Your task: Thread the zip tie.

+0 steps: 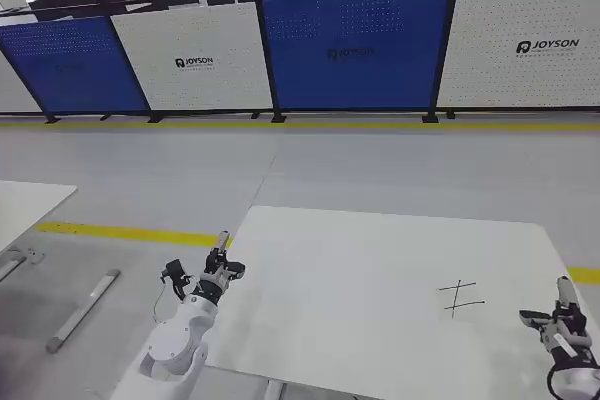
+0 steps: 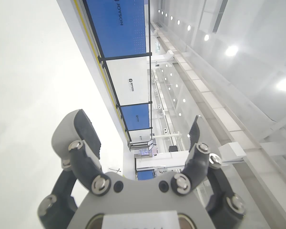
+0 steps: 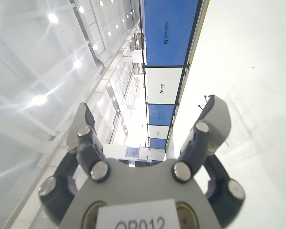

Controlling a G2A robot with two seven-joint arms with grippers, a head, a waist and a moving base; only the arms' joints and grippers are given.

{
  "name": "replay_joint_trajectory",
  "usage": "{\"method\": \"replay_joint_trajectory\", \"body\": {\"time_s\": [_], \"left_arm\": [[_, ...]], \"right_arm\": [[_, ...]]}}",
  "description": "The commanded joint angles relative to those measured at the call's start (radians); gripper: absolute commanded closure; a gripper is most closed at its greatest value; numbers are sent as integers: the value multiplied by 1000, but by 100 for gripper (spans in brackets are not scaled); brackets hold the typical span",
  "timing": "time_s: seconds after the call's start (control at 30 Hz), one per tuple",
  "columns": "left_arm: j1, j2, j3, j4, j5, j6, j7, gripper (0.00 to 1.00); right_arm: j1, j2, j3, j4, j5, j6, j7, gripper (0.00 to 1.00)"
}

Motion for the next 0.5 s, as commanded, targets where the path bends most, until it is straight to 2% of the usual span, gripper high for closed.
{"method": "replay_joint_trajectory", "body": {"time_s": [0.0,0.23,0.47], "left_arm": [[0,0,0,0,0,0,0,0],[0,0,0,0,0,0,0,0],[0,0,0,0,0,0,0,0]], "right_arm": [[-6,4,32,3,6,-4,58,0],[-9,33,164,29,-60,-25,382,0],[-9,33,164,29,-60,-25,382,0]]}}
